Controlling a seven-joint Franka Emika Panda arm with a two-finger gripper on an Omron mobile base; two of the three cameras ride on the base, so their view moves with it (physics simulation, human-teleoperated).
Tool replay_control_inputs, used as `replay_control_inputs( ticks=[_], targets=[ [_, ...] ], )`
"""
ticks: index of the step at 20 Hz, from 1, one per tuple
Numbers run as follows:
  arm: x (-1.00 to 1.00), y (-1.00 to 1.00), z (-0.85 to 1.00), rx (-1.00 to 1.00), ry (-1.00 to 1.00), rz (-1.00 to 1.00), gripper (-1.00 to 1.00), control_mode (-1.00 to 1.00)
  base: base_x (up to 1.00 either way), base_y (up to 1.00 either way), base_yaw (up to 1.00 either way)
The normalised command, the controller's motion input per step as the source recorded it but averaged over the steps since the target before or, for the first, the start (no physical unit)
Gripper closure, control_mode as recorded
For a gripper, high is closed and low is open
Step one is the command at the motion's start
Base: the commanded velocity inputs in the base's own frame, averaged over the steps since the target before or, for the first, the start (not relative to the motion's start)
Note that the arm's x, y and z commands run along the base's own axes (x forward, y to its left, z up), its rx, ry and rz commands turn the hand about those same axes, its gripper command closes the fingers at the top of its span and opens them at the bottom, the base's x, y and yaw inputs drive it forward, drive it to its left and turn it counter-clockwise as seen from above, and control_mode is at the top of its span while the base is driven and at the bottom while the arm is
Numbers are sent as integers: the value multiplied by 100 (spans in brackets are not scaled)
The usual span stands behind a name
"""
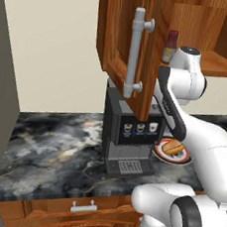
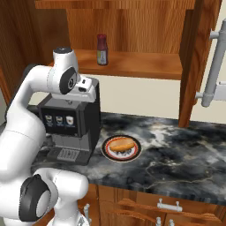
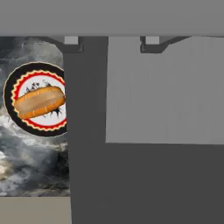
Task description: Move the hot dog bun to the plate on the dining table and place the condiment next to that plate. Then navigate to the fridge and take the sausage and place it on the plate as well.
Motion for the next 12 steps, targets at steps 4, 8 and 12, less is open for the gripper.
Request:
replay_control_inputs(
  ticks=[4,8,12],
  targets=[
    [5,-6,-1,2,0,0,-100,-100,0,0,0],
    [-20,-68,-3,7,1,-9,-100,-100,0,0,0],
    [0,-78,-62,8,7,-59,-100,-100,0,0,0]
  ],
)
